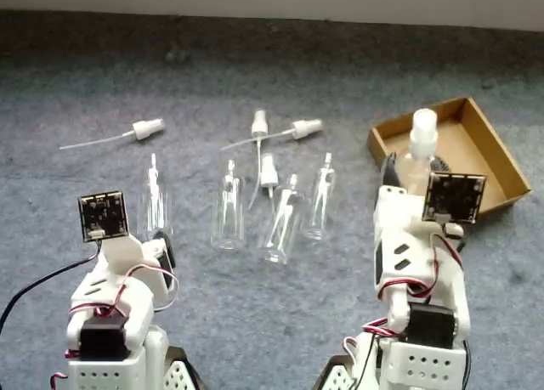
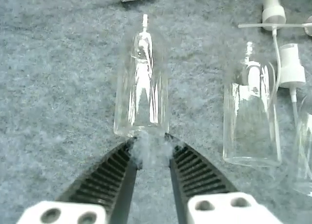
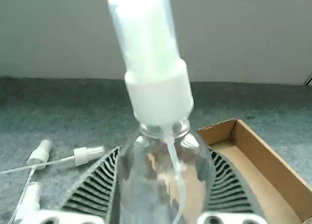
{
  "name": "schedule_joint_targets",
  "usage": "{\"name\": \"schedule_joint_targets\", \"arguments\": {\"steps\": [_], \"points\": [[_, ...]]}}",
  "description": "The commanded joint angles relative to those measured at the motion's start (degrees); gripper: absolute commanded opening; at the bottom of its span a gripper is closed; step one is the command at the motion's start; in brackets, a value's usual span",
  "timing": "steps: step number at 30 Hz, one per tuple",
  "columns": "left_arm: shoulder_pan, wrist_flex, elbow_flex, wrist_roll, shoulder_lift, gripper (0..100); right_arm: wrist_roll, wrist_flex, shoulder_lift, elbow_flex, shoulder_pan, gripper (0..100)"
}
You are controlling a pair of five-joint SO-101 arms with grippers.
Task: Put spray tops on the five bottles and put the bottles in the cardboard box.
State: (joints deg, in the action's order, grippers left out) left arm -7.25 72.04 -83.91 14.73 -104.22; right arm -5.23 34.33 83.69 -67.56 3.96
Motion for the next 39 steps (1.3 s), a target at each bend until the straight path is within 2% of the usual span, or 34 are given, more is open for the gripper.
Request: {"name": "schedule_joint_targets", "arguments": {"steps": [1, 9, 13, 18, 22, 27, 39], "points": [[-0.7, -0.1, -3.9, -0.9, -0.2, 5, -0.1, -0.1, -0.8, 7.3, 2.8, 11.3], [-0.6, -0.1, -7.7, -1.0, -0.2, 5, 0.4, -2.3, -17.7, 12.1, 3.0, 11.3], [-0.6, -0.1, -7.8, -1.0, -0.2, 5, 0.4, -15.1, -21.8, 11.0, 3.0, 11.3], [-0.6, -0.1, -7.9, -1.0, -0.2, 5, 0.4, -30.6, -21.6, 3.1, 2.8, 11.3], [-0.6, -0.7, -10.8, -1.0, -0.2, 5, 0.4, -39.3, -22.9, -1.5, 3.0, 11.3], [-0.6, -4.5, -13.1, -1.0, -0.2, 5, 0.1, -43.4, -30.5, -1.3, 3.7, 11.3], [-0.5, -4.6, -13.1, -1.0, -0.2, 5, 0.1, -45.1, -60.1, 20.7, 11.9, 11.3]]}}
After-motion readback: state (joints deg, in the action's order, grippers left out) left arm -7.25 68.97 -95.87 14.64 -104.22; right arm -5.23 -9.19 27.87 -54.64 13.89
